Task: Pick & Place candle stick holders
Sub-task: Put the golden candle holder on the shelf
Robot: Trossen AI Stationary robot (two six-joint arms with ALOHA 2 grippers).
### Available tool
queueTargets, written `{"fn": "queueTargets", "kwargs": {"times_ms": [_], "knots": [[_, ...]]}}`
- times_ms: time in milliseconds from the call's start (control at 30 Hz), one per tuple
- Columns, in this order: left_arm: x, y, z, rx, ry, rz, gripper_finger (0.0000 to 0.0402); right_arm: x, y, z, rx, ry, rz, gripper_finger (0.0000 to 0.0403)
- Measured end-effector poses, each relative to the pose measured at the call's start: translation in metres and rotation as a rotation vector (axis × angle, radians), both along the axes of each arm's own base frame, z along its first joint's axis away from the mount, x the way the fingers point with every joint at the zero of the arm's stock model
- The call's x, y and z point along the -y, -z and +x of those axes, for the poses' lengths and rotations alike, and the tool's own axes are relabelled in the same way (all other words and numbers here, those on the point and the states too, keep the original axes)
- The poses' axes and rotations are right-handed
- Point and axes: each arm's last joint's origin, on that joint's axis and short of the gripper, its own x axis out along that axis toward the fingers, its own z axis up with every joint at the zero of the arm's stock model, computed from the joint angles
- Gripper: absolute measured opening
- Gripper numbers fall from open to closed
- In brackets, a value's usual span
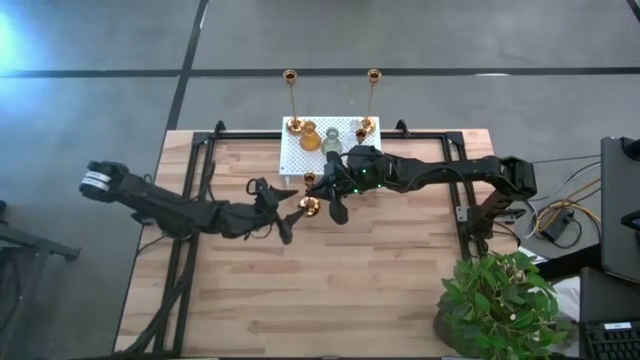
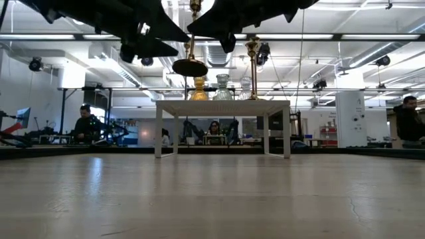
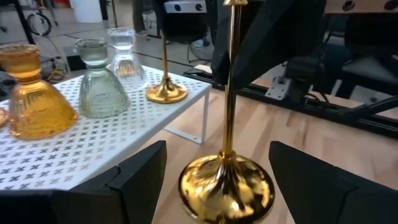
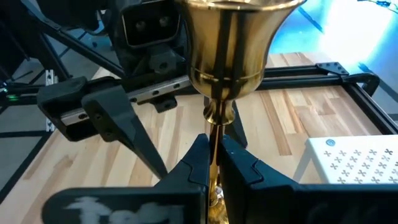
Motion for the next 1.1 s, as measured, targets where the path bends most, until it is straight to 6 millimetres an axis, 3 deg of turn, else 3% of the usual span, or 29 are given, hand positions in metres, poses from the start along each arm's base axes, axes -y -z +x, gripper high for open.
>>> {"fn": "queueTargets", "kwargs": {"times_ms": [633, 1100], "knots": [[-0.012, 0.001, 0.018, 0.083, 0.099, 0.029, 0.0273, 0.0, 0.0, 0.0, 0.002, -0.012, 0.003, 0.0011], [-0.021, 0.002, 0.022, 0.106, 0.135, 0.013, 0.0179, -0.001, 0.0, 0.0, 0.003, -0.025, 0.01, 0.0011]]}}
